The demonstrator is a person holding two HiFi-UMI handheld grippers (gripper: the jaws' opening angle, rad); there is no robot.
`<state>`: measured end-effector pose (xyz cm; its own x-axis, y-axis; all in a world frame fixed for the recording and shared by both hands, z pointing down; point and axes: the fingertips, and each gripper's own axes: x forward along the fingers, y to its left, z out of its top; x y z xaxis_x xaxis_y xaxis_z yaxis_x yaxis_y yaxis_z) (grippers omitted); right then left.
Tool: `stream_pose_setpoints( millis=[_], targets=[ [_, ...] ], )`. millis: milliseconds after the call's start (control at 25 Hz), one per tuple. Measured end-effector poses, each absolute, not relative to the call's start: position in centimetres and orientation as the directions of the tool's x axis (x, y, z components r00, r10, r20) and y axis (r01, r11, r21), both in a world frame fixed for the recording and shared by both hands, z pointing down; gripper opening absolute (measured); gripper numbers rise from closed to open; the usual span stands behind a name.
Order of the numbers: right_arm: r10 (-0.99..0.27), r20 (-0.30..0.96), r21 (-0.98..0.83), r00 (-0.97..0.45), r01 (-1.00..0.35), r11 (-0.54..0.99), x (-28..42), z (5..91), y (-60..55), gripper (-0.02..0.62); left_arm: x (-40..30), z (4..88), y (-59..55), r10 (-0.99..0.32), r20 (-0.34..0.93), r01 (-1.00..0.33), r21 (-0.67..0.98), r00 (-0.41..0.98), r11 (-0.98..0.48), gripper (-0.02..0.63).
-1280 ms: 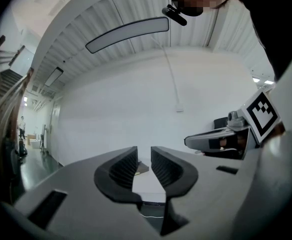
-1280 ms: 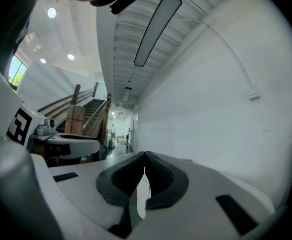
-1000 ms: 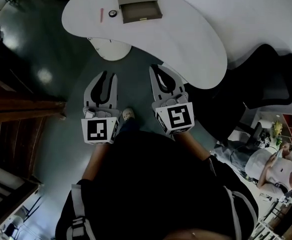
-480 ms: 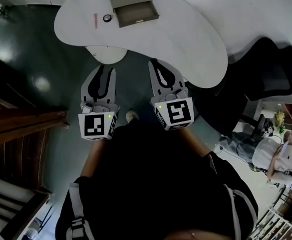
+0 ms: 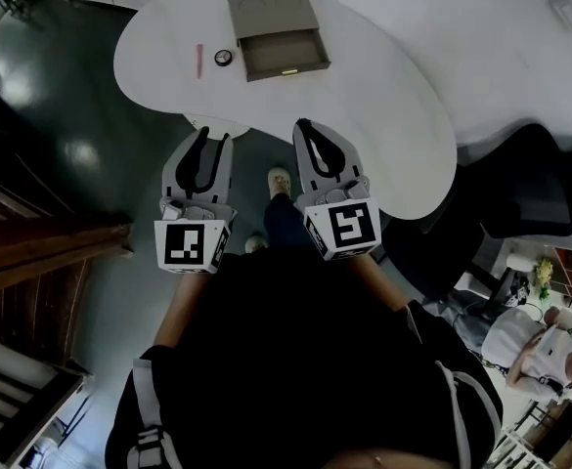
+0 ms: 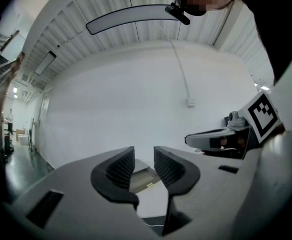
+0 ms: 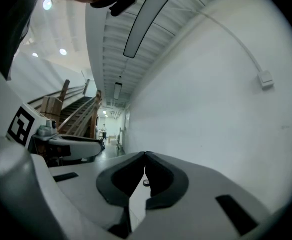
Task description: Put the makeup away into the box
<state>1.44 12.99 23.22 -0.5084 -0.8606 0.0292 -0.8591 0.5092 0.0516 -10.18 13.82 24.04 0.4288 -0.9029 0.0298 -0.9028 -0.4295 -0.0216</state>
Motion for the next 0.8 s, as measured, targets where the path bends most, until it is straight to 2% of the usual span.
stream_pose_setpoints(
  millis=[120, 360, 800],
  targets=[
    [-0.857, 0.029, 0.092, -0.514, -0.853, 0.514, 1.4, 23.2, 9.5, 0.023, -10.4, 23.8, 10.7, -0.910, 0.028, -0.910, -0.027, 0.413, -0.414, 0.110],
    [-0.828, 0.117, 0.104, -0.549, -0.822, 0.560, 1.7, 24.7, 2.8, 0.023, -10.5, 24.4, 4.6, -0.932, 0.037, -0.932, -0.037, 0.360, -0.362, 0.111],
    [-0.753, 0.148, 0.086, -0.642, -0.750, 0.656, 0.4, 26.1, -4.2, 0.023, -11.1, 26.1, -2.3, -0.957, 0.089, -0.960, -0.025, 0.277, -0.280, 0.121]
  ],
)
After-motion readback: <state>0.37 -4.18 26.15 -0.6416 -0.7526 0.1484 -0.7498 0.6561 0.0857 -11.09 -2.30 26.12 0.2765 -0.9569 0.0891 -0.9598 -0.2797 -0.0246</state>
